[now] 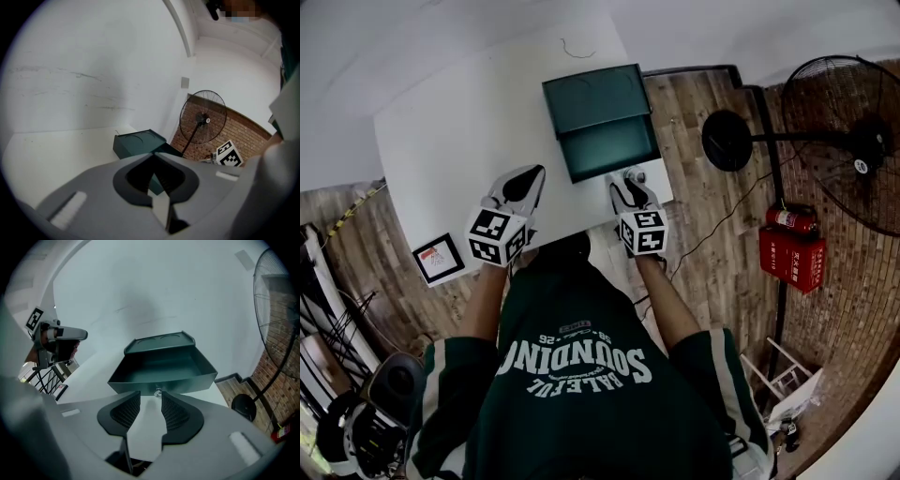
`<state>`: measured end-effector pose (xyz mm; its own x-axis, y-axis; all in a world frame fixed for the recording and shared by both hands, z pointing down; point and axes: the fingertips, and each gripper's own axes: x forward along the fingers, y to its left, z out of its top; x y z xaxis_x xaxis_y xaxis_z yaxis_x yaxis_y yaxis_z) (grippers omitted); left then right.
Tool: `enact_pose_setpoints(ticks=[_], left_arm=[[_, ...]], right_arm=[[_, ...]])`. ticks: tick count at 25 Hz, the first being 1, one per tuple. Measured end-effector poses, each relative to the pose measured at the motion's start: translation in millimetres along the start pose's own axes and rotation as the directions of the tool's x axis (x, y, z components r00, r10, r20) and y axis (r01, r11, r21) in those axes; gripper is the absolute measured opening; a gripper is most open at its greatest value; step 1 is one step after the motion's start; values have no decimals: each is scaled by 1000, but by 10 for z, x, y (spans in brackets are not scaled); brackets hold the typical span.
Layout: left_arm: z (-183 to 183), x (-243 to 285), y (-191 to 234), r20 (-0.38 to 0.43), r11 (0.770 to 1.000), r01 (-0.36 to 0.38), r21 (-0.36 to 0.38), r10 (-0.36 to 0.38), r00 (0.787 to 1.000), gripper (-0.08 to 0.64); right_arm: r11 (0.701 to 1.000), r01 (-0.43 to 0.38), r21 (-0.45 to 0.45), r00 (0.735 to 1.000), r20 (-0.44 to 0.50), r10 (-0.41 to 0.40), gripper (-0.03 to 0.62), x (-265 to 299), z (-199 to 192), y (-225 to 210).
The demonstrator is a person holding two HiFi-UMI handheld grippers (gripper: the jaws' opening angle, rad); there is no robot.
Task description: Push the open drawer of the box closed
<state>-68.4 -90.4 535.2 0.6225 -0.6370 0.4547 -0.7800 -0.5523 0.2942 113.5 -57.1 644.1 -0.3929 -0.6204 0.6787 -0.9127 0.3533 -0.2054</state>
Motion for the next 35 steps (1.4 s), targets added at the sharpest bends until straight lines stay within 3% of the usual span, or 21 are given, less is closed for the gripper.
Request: enact_pose_setpoints(ticks=[11,14,35], left_arm=[[-54,-47,222,-9,999,-43,-32,43,999,52],[-69,-52,294,-9,998,-55,-41,55,998,52],[-125,-8,293,-23,994,-79,-74,77,997,52]], right_arm=[[999,22,35,996,-91,-18,116,353,-150,-159],[999,21,38,995,-103,-17,75,401,-153,-161],[998,-25,53,996,-85,29,72,437,64,-194]])
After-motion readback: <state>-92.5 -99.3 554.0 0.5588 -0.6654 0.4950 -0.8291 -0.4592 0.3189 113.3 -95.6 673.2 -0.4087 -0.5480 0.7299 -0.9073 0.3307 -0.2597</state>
